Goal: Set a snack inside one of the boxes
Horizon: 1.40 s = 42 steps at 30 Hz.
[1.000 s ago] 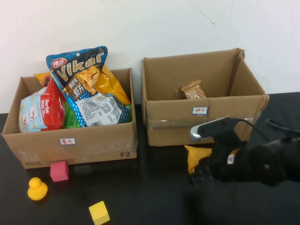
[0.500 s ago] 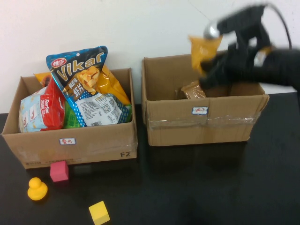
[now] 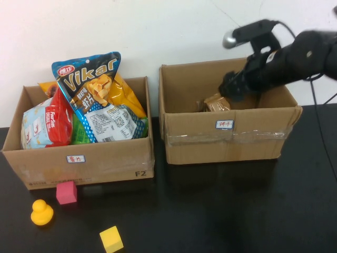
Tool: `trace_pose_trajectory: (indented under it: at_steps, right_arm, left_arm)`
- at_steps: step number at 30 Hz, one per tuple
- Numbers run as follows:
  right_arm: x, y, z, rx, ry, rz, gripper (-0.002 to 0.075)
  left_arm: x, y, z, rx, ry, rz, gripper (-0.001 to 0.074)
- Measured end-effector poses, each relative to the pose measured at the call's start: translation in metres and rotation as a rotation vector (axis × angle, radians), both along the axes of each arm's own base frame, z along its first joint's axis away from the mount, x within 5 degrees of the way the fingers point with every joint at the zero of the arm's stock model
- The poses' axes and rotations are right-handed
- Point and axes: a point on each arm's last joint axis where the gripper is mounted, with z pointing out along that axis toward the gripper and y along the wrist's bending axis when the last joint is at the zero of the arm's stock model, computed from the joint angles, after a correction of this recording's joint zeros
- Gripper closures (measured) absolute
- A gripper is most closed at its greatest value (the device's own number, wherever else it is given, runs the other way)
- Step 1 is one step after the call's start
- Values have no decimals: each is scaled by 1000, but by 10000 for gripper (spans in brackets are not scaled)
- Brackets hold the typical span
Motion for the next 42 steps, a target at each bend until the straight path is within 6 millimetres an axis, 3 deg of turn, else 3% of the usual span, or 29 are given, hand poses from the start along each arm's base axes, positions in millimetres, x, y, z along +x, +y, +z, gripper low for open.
trace_pose_trajectory:
  at_steps: [2, 5, 7, 10, 14, 19, 24, 29, 37, 42]
  right_arm:
    - [-6, -3, 14, -1, -9, 12, 260]
    - [-20, -13, 50, -19, -71, 44, 552]
    - [-34, -20, 78, -23, -112, 57, 652]
    - [-60, -29, 117, -33, -162, 74, 705]
    - [-104, -42, 151, -21, -214, 90, 722]
    - [-168, -61, 163, -21, -261, 115, 726]
    - [-235, -83, 159, -41, -259, 137, 726]
    - [-287, -101, 133, -77, -265, 133, 727]
    - [-346, -124, 77, -33, -450, 77, 727]
    - [-369, -136, 32, -3, -544, -3, 727]
  left_arm:
    - [0, 0, 0, 0, 0, 0, 737]
    - [0, 0, 0, 0, 0, 0, 737]
    - [0, 0, 0, 0, 0, 0, 736]
    - [0, 0, 0, 0, 0, 0, 737]
    - [0, 0, 0, 0, 0, 0, 737]
    - [0, 0, 0, 0, 0, 0, 737]
    - [0, 0, 0, 0, 0, 0, 737]
    - [0, 0, 0, 0, 0, 0, 737]
    - [0, 0, 0, 0, 0, 0, 737]
    - [0, 0, 0, 0, 0, 0, 737]
